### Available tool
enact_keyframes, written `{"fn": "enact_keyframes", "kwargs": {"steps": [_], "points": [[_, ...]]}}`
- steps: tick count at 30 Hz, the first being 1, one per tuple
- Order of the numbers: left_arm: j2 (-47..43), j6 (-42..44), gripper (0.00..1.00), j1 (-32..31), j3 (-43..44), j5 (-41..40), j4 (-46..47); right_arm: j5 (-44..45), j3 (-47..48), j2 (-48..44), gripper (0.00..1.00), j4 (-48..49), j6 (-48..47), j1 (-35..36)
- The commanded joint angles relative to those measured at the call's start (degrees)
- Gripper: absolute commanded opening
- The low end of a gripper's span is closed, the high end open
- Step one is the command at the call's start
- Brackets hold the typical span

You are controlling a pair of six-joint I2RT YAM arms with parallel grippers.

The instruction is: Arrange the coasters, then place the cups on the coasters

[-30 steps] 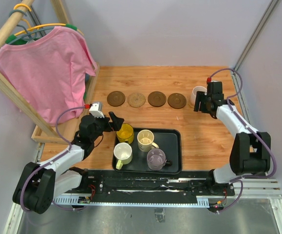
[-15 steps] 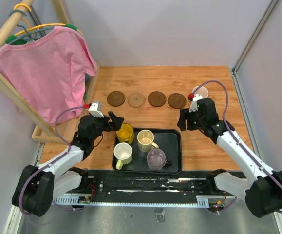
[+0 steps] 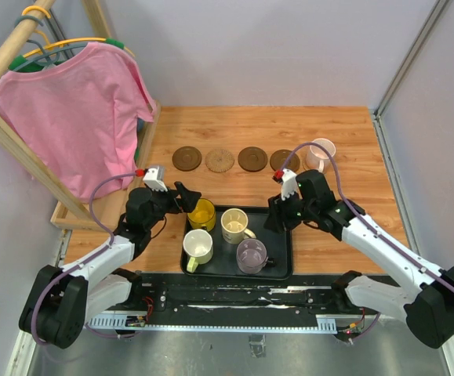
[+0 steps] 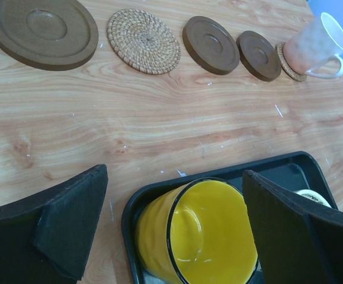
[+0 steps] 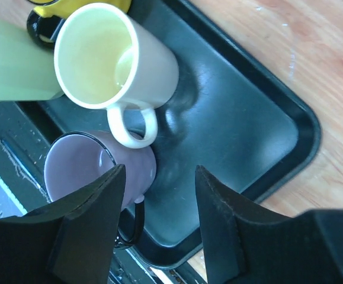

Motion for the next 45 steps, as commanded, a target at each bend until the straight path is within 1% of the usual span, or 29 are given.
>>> {"fn": "enact_keyframes", "kwargs": {"steps": [1, 9, 19, 29, 36, 45], "points": [[-1.5, -0.7, 1.00, -0.4, -1.0, 0.4, 2.0, -5.3, -0.2, 3.1, 0.50, 2.7, -0.4, 2.1], [-1.5, -0.6, 1.00, -0.7, -1.2, 0.1, 1.9, -6.7, 0.8, 5.7, 0.43, 3.0, -1.3, 3.7], [-1.3, -0.7, 1.00, -0.8, -1.3, 0.2, 2.3, -6.1, 1.3, 10.4, 0.42, 4.0, -2.4, 5.0], [-1.1, -0.9, 1.00, -0.8, -1.3, 0.2, 2.4, -8.5, 1.4, 12.4, 0.43, 3.2, -3.3, 6.3], [-2.1, -0.8, 1.00, -0.7, -1.5, -0.3, 1.6, -8.5, 2.7, 15.8, 0.45, 3.5, -3.6, 9.2], [-2.8, -0.4, 1.00, -0.8, -1.5, -0.5, 0.9, -4.9, 4.9, 19.5, 0.48, 4.5, -3.7, 12.0]]}}
